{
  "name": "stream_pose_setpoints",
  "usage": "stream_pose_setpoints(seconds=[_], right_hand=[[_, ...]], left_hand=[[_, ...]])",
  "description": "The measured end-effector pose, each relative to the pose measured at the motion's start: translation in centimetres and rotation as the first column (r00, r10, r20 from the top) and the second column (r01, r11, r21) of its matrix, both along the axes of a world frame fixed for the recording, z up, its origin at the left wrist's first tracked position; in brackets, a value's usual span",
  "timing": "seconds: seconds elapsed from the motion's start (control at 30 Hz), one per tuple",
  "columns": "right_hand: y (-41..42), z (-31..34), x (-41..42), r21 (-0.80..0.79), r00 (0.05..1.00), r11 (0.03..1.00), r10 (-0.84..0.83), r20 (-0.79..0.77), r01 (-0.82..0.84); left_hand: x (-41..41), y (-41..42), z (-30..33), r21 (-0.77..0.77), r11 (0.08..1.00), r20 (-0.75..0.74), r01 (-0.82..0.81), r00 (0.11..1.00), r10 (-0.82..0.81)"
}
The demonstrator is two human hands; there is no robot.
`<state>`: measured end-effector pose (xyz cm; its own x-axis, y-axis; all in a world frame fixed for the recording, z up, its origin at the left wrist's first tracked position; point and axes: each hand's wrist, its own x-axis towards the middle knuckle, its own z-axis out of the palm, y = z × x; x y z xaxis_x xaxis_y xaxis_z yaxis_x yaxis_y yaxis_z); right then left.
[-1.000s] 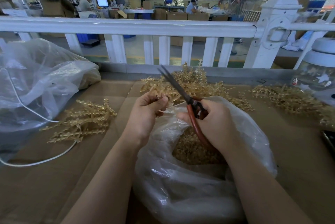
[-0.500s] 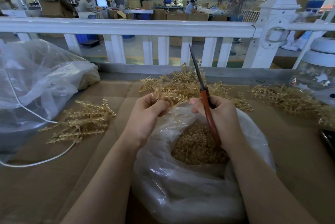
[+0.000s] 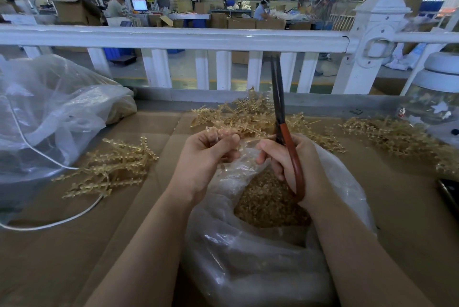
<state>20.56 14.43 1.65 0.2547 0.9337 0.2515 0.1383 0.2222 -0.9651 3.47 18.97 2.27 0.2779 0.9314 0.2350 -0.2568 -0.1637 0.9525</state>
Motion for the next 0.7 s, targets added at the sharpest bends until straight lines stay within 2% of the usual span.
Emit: stream_pose_setpoints(seconds=[0.1, 0.3, 0.7], right_hand=[[-0.1, -0.07, 0.01, 0.04, 0.998, 0.999, 0.028, -0.063, -0.025], [0.06, -0.37, 0.15, 0.046, 0.998, 0.998, 0.046, -0.044, -0.044], [0.09, -0.33, 0.48, 0.099, 0.984, 0.995, 0.039, -0.172, -0.023]], left_hand=[[0.2, -0.19, -0.02, -0.04, 0.998, 0.06, 0.053, 0.997, -0.05], [0.32, -0.33, 0.03, -0.099, 0.992, 0.123, 0.079, 0.99, -0.066], [0.42, -0.43, 0.77, -0.221, 0.961, 0.201, 0.167, 0.972, -0.123]])
